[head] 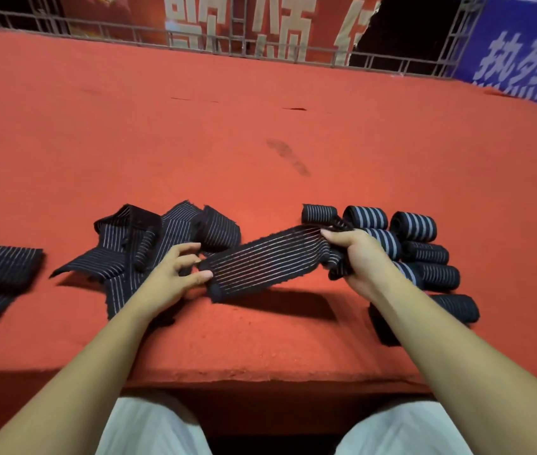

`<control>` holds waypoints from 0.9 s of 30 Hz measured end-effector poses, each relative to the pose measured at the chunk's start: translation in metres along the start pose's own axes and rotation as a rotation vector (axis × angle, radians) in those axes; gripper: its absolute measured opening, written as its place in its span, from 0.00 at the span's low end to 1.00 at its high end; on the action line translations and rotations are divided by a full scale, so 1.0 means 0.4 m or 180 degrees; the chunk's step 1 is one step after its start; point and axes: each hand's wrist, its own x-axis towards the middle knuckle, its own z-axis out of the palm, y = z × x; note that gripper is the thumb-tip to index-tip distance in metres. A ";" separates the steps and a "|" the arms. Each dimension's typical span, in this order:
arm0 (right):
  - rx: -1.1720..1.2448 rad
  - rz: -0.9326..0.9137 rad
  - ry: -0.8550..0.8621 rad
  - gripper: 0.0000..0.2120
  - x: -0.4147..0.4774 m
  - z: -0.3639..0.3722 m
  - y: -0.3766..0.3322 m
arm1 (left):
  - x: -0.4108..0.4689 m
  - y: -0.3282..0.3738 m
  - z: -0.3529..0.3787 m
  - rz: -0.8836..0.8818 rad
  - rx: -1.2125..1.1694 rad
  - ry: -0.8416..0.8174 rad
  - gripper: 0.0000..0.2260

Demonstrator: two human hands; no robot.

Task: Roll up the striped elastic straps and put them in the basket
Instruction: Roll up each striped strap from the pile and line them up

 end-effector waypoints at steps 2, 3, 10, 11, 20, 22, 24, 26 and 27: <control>-0.0352 -0.0056 -0.0093 0.09 0.003 -0.027 0.002 | -0.002 0.009 0.010 0.0100 -0.0246 0.0036 0.02; -0.0701 -0.0100 -0.0180 0.09 0.000 -0.035 0.005 | -0.007 0.024 0.016 0.0118 -0.0459 0.0106 0.02; -0.3434 0.0209 -0.0633 0.26 -0.025 -0.026 -0.012 | 0.013 0.188 0.026 0.0512 -0.1440 0.0270 0.03; -0.3484 0.0152 -0.0696 0.33 -0.029 -0.014 -0.018 | 0.017 0.210 0.023 0.0575 -0.1435 0.0076 0.06; -0.2946 -0.1186 -0.1212 0.10 -0.046 0.084 -0.088 | 0.007 0.348 0.029 0.0751 -0.1595 -0.0829 0.10; -0.2951 -0.1289 -0.1324 0.05 -0.051 0.089 -0.103 | 0.007 0.349 0.025 0.0803 -0.1567 -0.0687 0.13; -0.2788 -0.1279 -0.1409 0.09 -0.056 0.095 -0.117 | 0.004 0.339 0.027 0.0790 -0.1702 -0.0557 0.19; -0.2306 -0.1178 -0.1329 0.16 -0.056 0.099 -0.127 | 0.002 0.322 0.035 0.0661 -0.2110 -0.0598 0.22; -0.1999 -0.1100 -0.1231 0.14 -0.054 0.101 -0.133 | -0.004 0.318 0.042 0.0588 -0.2081 -0.0681 0.23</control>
